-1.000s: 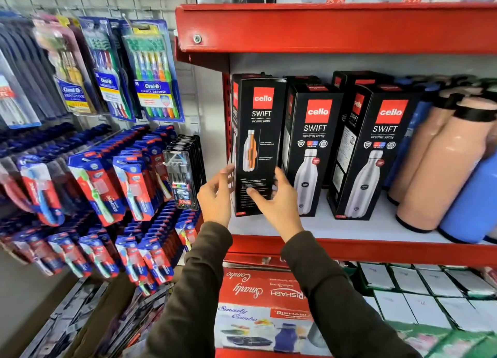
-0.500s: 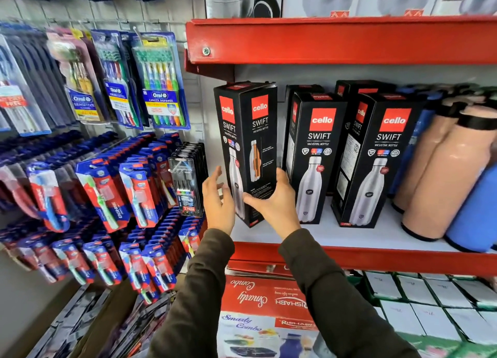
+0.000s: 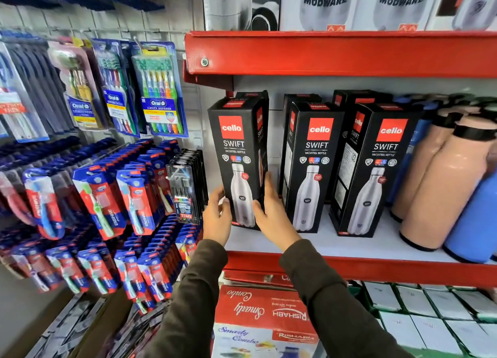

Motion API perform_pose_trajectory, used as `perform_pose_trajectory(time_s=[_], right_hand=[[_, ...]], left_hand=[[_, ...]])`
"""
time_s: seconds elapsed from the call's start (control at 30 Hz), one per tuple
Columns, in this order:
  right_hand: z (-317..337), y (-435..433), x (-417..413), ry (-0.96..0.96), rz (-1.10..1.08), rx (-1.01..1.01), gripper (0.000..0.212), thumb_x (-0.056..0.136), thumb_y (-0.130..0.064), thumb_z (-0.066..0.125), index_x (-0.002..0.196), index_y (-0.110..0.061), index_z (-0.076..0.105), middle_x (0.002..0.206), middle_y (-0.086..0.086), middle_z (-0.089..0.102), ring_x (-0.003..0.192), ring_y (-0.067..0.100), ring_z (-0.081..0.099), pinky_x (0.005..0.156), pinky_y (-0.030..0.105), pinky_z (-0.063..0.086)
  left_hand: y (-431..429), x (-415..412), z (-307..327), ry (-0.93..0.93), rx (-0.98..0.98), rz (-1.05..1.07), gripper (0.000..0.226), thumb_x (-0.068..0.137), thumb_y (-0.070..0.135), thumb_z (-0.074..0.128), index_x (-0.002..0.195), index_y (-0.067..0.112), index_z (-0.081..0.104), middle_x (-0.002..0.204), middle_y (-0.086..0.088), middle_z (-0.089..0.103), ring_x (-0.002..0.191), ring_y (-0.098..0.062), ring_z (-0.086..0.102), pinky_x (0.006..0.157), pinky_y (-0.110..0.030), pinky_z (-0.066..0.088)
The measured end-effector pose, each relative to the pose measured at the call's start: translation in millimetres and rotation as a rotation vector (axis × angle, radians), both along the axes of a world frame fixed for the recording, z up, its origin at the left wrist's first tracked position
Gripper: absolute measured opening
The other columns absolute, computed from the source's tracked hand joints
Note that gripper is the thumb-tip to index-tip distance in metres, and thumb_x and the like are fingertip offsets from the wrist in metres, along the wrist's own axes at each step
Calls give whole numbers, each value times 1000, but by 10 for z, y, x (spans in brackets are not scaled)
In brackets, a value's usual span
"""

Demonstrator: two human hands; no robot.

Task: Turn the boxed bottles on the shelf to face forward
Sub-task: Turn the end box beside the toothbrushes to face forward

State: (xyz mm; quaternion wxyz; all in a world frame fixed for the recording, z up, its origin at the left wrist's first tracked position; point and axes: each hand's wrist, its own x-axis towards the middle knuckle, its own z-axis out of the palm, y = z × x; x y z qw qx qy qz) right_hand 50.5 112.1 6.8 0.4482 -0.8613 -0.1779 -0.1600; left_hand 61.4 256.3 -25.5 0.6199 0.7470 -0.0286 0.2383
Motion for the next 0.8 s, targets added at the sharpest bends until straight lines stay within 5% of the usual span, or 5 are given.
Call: perform_pose_trajectory(time_s=[0.13, 0.37, 0.53, 0.67, 0.8], right_hand=[[-39, -5, 29, 29, -29, 32, 72, 98, -5, 42, 155, -16, -1, 162, 5, 19, 145, 17, 27, 111, 13, 16], [-58, 12, 79, 28, -79, 34, 69, 98, -5, 40, 155, -16, 3, 159, 7, 26, 142, 20, 33, 109, 16, 21], [-81, 29, 68, 43, -98, 100, 62, 100, -7, 38, 154, -17, 10, 154, 9, 35, 138, 21, 38, 111, 25, 29], [-124, 72, 30, 7, -183, 213, 48, 101, -15, 43, 148, -15, 33, 138, 14, 54, 126, 25, 52, 101, 21, 36], [-134, 72, 4, -2, -209, 240, 42, 101, -18, 45, 143, -13, 43, 123, 15, 63, 114, 27, 59, 89, 17, 37]], left_hand=[[-31, 7, -6, -15, 28, 16, 33, 99, 8, 46, 128, 19, 55, 119, -1, 66, 109, -18, 64, 89, -16, 46], [-83, -2, -7, 6, 16, 20, 34, 99, 12, 47, 132, 20, 53, 123, -10, 66, 104, -23, 65, 93, -36, 53], [-84, -8, -12, 15, 5, 12, 30, 99, 16, 50, 128, 22, 55, 119, -11, 67, 103, -24, 64, 93, -35, 51], [-70, -19, 0, 28, -63, -18, 24, 100, 22, 51, 123, 24, 58, 119, 5, 64, 113, -19, 63, 88, -14, 48], [-54, -58, 18, 46, -100, -39, 23, 99, 25, 53, 121, 24, 59, 124, -2, 66, 115, -23, 63, 100, -41, 54]])
